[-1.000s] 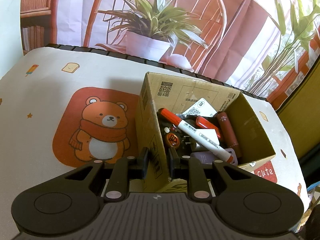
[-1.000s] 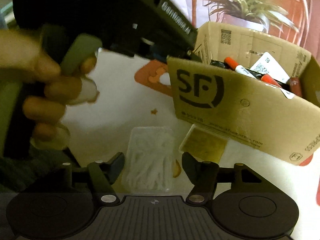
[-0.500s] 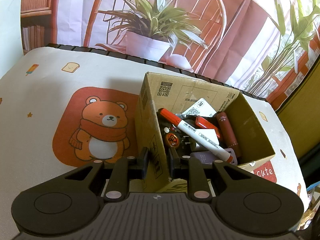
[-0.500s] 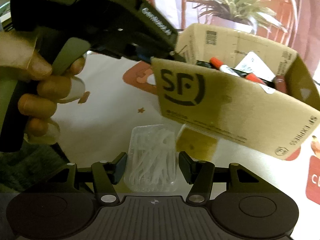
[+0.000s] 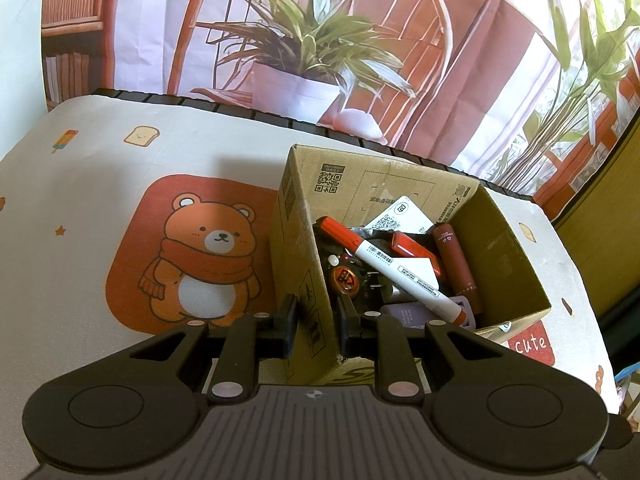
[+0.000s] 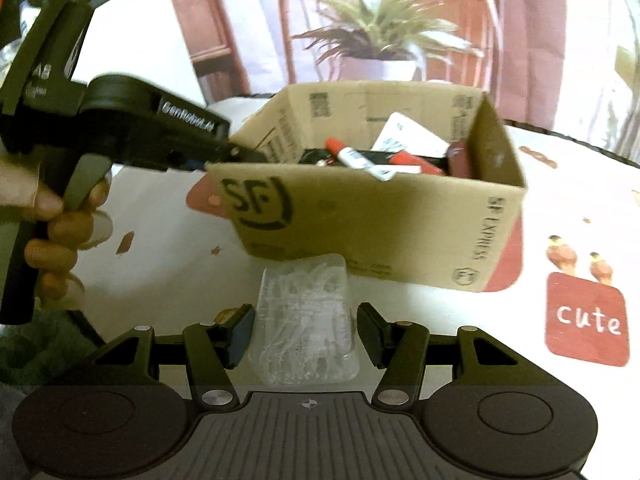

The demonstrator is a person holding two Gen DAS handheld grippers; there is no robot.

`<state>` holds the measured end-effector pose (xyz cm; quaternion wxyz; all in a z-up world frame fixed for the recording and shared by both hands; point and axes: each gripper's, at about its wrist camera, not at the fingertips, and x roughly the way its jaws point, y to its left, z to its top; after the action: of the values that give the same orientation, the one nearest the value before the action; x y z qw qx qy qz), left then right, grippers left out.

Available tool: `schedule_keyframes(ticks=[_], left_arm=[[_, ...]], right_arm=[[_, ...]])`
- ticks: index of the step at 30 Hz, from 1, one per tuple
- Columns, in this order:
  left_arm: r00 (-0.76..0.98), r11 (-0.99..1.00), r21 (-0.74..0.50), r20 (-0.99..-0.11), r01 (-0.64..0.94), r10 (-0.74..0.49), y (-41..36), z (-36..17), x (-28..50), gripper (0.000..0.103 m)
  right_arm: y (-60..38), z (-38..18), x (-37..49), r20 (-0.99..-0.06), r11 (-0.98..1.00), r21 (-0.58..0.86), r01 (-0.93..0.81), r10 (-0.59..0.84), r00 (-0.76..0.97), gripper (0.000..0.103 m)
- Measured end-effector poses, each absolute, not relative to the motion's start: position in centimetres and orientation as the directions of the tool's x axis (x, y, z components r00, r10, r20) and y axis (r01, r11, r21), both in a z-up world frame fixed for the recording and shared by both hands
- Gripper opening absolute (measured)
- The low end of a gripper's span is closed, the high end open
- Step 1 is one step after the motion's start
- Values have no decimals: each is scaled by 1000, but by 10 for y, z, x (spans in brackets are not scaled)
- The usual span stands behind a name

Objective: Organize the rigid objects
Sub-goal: 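Close the right gripper on the clear plastic case, then lift the clear case with the right gripper and carry it over the box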

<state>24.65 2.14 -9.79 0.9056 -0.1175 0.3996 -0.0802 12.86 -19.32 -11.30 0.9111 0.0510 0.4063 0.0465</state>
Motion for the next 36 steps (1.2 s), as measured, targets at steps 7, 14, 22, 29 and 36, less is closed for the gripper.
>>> schedule_keyframes(ticks=[7,14,22,29,36], left_arm=[[668,960,-277,-705,52,-239,21,-98,246,22],[668,960,-276,-705,52,-239,21,-98,246,22],[669,960,-275,-704,52,-238,22,-98,246,22],[670,960,-275,-704,50,-236,24,-98,246,22],[669,961,-273,-706,48,-234,23,-97,246,22]], right_arm=[[-203,-97,117,-678,988,154,-24,123,725,52],[-210,-76,108,-625,986,166,-12,115,772,52],[-219,-56,109,-568,984,179,-7,110,815,52],[-230,-49,118,-546,987,158,18,72,835,52],[-236,-45,146,-532,999,45,27,1,846,52]])
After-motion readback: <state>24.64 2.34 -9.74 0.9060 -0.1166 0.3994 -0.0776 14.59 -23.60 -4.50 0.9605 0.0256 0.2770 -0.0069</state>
